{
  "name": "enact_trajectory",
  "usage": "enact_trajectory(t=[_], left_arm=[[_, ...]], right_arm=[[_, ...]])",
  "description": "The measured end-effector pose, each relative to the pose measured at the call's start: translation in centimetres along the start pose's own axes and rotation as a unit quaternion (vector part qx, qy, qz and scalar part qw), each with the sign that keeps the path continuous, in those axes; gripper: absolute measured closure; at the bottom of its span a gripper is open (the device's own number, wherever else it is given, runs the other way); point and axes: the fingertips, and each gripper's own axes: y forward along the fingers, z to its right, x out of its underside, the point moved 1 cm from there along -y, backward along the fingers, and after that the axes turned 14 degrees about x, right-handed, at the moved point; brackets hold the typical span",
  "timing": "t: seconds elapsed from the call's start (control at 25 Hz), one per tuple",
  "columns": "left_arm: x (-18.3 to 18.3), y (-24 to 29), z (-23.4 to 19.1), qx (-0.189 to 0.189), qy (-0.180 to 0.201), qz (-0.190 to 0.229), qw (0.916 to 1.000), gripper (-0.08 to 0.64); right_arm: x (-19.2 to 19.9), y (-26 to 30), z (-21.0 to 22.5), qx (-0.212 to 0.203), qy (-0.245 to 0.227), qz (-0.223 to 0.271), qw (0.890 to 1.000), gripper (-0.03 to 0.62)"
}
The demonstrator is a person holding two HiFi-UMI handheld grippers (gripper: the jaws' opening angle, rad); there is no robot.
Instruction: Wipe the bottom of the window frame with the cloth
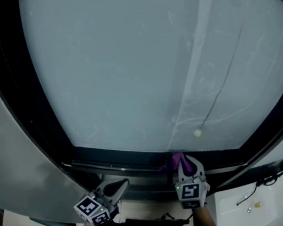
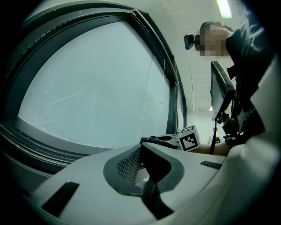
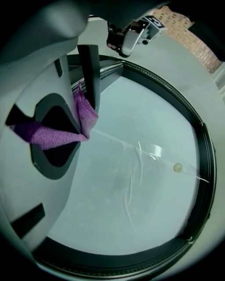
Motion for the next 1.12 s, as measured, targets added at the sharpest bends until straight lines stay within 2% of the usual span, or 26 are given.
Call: enact_trajectory(t=[0.24,0.4,0.56,0.96,1.12], left_arm=[[0.1,-0.4,-0.5,-0.007,0.0,-0.004,1.0,0.563],[0.0,-0.4,-0.6,-0.006,0.001,0.001,1.0,0.563],[0.3,0.0,-0.7,-0.001,0.001,-0.007,1.0,0.563],[0.3,1.7,-0.4,0.011,-0.001,-0.002,0.9999,0.563],[0.4,2.7,-0.4,0.019,-0.001,-0.002,0.9998,0.563]], right_arm=[[0.7,1.1,0.5,0.017,-0.009,-0.037,0.999,0.529],[1.1,1.7,1.3,0.038,0.025,-0.064,0.997,0.529],[2.1,1.9,2.7,0.058,0.013,-0.097,0.994,0.529],[4.0,1.8,4.5,0.07,-0.008,-0.113,0.991,0.529],[4.4,1.6,5.5,0.079,0.002,-0.12,0.99,0.529]])
